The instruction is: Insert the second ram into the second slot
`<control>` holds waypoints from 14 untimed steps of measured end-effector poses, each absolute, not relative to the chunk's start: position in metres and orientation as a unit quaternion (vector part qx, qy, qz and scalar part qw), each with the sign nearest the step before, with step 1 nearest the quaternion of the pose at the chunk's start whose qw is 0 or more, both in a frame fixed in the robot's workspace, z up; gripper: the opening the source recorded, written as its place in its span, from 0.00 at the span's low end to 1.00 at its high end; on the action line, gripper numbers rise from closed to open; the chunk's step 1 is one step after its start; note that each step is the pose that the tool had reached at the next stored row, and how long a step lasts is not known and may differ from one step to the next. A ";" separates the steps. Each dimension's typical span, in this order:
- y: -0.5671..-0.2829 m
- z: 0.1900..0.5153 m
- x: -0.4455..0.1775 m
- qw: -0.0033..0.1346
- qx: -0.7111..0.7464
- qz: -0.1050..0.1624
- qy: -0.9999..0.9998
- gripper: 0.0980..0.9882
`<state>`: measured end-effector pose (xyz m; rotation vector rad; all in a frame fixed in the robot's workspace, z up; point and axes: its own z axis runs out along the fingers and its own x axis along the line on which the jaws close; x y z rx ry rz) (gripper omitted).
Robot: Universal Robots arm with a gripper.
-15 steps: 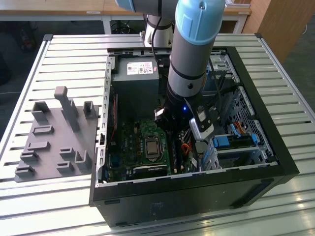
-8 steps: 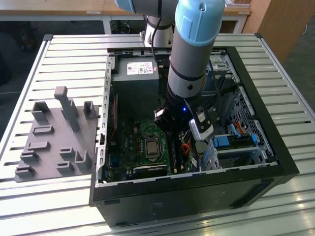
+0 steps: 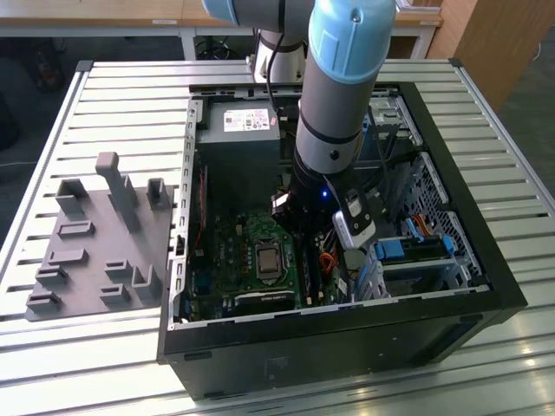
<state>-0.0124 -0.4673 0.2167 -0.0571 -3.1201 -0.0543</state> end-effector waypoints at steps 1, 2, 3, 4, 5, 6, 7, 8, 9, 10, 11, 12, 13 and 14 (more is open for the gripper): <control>-0.467 0.217 -0.012 0.010 -0.018 -0.017 -1.000 0.04; -0.467 0.216 -0.012 0.010 -0.018 -0.018 -1.000 0.04; -0.467 0.216 -0.012 0.010 -0.018 -0.017 -1.000 0.04; -0.467 0.216 -0.012 0.010 -0.018 -0.017 -1.000 0.04; -0.467 0.215 -0.012 0.010 -0.018 -0.017 -1.000 0.04; -0.467 0.215 -0.012 0.010 -0.018 -0.017 -1.000 0.04; -0.467 0.215 -0.013 0.010 -0.018 -0.017 -1.000 0.04; -0.467 0.215 -0.013 0.010 -0.017 -0.017 -1.000 0.04; -0.467 0.215 -0.014 0.010 -0.016 -0.017 -1.000 0.04; -0.467 0.215 -0.014 0.010 -0.016 -0.017 -1.000 0.04; -0.467 0.215 -0.014 0.010 -0.016 -0.017 -1.000 0.04; -0.467 0.215 -0.014 0.010 -0.016 -0.017 -1.000 0.04; -0.467 0.215 -0.014 0.010 -0.016 -0.017 -1.000 0.04; -0.467 0.215 -0.014 0.010 -0.016 -0.017 -1.000 0.04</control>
